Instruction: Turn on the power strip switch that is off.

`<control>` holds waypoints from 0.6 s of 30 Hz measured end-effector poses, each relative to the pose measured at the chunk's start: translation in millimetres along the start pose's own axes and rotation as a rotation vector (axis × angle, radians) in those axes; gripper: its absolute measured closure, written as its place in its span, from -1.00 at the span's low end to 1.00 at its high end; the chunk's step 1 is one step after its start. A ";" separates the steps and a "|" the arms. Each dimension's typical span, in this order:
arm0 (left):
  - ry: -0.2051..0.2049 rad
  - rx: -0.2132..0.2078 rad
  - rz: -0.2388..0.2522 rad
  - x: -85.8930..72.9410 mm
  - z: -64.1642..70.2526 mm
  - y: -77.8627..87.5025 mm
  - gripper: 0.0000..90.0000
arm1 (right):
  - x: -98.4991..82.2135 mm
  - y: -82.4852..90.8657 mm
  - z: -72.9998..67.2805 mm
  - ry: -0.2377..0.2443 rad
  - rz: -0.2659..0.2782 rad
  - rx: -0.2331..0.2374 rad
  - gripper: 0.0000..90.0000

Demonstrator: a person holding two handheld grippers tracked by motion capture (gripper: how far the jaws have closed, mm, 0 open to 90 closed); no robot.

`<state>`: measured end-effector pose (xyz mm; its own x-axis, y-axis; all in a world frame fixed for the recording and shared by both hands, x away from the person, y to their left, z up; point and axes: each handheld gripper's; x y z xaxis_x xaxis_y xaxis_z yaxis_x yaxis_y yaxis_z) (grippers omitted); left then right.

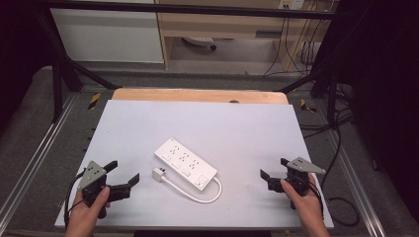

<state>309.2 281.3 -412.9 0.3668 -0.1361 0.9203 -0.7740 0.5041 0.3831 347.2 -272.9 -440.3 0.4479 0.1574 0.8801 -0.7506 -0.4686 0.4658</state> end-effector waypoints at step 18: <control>0.003 0.006 -0.020 -3.2 -1.1 -0.3 -0.87 | 9.2 8.9 -13.1 0.017 0.002 0.028 -0.94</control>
<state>308.8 282.5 -416.0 0.3838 -0.1440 0.9121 -0.7693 0.4965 0.4021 338.3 -264.3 -426.8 0.4380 0.1707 0.8826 -0.7374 -0.4933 0.4614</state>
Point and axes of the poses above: each handheld gripper's, and its own axes: y roughly backward along the jaws, x roughly out of its top, z roughly to its right, and after that the axes turned 1 degree about -z, right-handed
